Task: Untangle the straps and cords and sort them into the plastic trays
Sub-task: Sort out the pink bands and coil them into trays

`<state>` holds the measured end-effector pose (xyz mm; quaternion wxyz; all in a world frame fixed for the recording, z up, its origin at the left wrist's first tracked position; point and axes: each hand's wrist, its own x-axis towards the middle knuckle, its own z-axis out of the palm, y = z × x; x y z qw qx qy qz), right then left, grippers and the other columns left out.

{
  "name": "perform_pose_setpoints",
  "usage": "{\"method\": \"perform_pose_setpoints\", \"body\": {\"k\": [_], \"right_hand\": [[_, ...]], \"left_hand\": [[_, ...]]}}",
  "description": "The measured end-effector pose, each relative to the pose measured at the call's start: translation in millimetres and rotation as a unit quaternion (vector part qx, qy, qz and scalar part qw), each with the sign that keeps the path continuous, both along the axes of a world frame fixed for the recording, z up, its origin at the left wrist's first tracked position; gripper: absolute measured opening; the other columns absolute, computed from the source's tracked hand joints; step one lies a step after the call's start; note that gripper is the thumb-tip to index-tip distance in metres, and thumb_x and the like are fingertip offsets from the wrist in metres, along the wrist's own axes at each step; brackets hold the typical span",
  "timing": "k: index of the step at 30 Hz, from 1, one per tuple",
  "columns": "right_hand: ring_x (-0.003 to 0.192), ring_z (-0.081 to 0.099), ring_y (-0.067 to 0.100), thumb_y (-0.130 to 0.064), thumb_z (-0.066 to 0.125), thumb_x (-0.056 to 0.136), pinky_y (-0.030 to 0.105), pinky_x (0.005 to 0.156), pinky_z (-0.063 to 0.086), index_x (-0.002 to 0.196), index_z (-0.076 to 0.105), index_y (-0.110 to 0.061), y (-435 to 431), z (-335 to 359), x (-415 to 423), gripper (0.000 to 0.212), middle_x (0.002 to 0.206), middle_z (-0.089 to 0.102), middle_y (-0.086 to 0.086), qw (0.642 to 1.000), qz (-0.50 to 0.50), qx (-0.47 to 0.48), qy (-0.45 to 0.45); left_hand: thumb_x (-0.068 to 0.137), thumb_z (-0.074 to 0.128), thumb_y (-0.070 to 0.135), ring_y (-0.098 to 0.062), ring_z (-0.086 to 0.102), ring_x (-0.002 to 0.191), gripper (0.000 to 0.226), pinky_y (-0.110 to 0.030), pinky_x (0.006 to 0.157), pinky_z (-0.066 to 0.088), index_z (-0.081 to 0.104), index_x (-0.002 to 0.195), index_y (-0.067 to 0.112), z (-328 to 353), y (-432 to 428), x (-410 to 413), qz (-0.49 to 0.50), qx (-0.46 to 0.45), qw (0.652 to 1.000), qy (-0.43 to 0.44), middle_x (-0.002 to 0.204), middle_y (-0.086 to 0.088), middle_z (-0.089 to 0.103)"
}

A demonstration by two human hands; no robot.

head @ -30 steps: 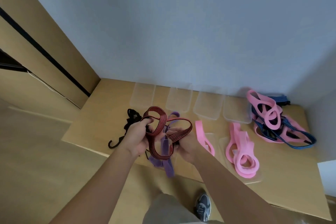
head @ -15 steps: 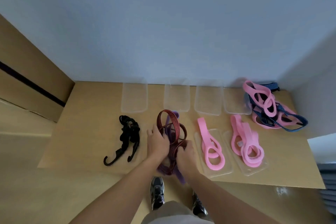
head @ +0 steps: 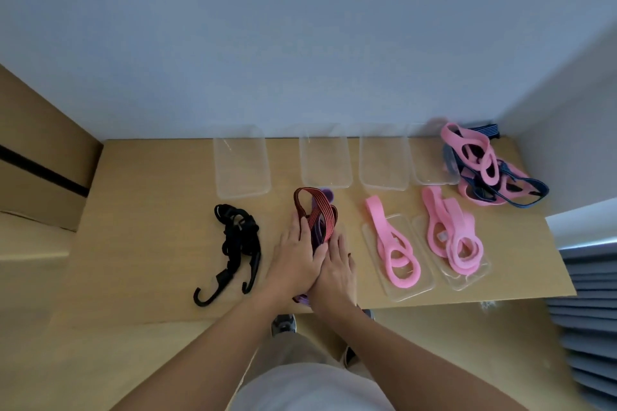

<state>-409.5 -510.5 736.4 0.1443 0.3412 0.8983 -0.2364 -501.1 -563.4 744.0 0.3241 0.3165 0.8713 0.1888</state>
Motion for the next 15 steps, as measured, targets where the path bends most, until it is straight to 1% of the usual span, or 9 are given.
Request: {"method": "perform_pose_setpoints", "body": {"k": [2,7,9,10,11,12,13,14,15], "right_hand": [[0.152,-0.024,0.026,-0.058,0.055,0.091,0.044,0.126,0.0,0.158,-0.015,-0.013,-1,-7,-7,0.107,0.165,-0.024,0.009,1.0,0.01,0.008,-0.024],[0.153,-0.022,0.028,-0.054,0.043,0.094,0.044,0.126,-0.003,0.159,-0.013,-0.01,4,-23,-14,0.096,0.164,-0.023,0.01,1.0,0.026,-0.002,-0.011],[0.155,-0.015,0.029,-0.054,0.035,0.088,0.045,0.127,0.005,0.16,-0.003,-0.009,10,-25,-17,0.093,0.168,-0.012,0.011,0.999,0.009,-0.037,0.01],[0.156,-0.004,0.03,-0.052,0.03,0.084,0.044,0.126,0.011,0.161,0.007,-0.009,13,-23,-18,0.091,0.169,0.0,0.011,0.997,-0.01,-0.065,0.037],[0.153,0.012,0.03,-0.045,0.029,0.083,0.041,0.123,0.02,0.158,0.021,-0.008,17,-19,-18,0.084,0.166,0.017,0.01,0.993,-0.032,-0.092,0.07],[0.142,0.033,0.027,-0.035,0.032,0.087,0.036,0.114,0.032,0.151,0.038,-0.009,20,-12,-18,0.069,0.154,0.035,0.007,0.986,-0.061,-0.116,0.101],[0.122,0.049,0.022,-0.024,0.038,0.092,0.03,0.098,0.04,0.135,0.054,-0.012,23,-4,-17,0.048,0.136,0.048,0.002,0.979,-0.088,-0.13,0.128],[0.1,0.054,0.019,-0.017,0.043,0.095,0.027,0.082,0.041,0.118,0.062,-0.014,26,1,-16,0.031,0.118,0.053,-0.002,0.975,-0.111,-0.126,0.148],[0.086,0.053,0.017,-0.013,0.045,0.095,0.026,0.072,0.039,0.106,0.065,-0.016,29,6,-14,0.023,0.107,0.056,-0.003,0.971,-0.132,-0.116,0.162]], "left_hand": [[0.107,0.028,0.047,-0.026,0.011,0.156,0.069,-0.047,0.125,0.015,0.005,0.163,0.012,-1,2,-8,-0.04,-0.037,0.998,0.026,0.171,-0.006,-0.002],[0.109,0.024,0.038,-0.025,0.018,0.153,0.06,-0.049,0.119,0.022,0.008,0.163,0.018,-2,10,-18,-0.1,-0.101,0.987,0.078,0.172,0.0,0.001],[0.109,0.025,0.039,-0.027,0.022,0.15,0.06,-0.05,0.116,0.025,0.008,0.162,0.02,-4,13,-21,-0.11,-0.122,0.981,0.104,0.171,-0.001,0.004],[0.108,0.027,0.038,-0.028,0.024,0.149,0.06,-0.049,0.115,0.026,0.008,0.162,0.02,-4,14,-22,-0.116,-0.132,0.977,0.119,0.171,-0.001,0.005],[0.107,0.03,0.038,-0.028,0.025,0.148,0.062,-0.048,0.114,0.027,0.008,0.162,0.02,-3,15,-22,-0.122,-0.141,0.973,0.133,0.171,-0.002,0.007],[0.106,0.033,0.037,-0.028,0.026,0.148,0.063,-0.047,0.112,0.028,0.009,0.162,0.02,-2,15,-23,-0.129,-0.15,0.969,0.146,0.171,-0.002,0.008],[0.105,0.036,0.036,-0.028,0.027,0.147,0.064,-0.046,0.111,0.029,0.011,0.162,0.02,-1,16,-23,-0.132,-0.156,0.967,0.154,0.17,-0.002,0.011],[0.105,0.037,0.037,-0.028,0.028,0.146,0.064,-0.046,0.11,0.03,0.013,0.161,0.02,0,17,-23,-0.131,-0.158,0.966,0.158,0.169,-0.002,0.015],[0.104,0.037,0.039,-0.028,0.029,0.144,0.063,-0.046,0.109,0.03,0.016,0.16,0.02,1,17,-23,-0.125,-0.153,0.967,0.16,0.167,-0.002,0.019]]}}
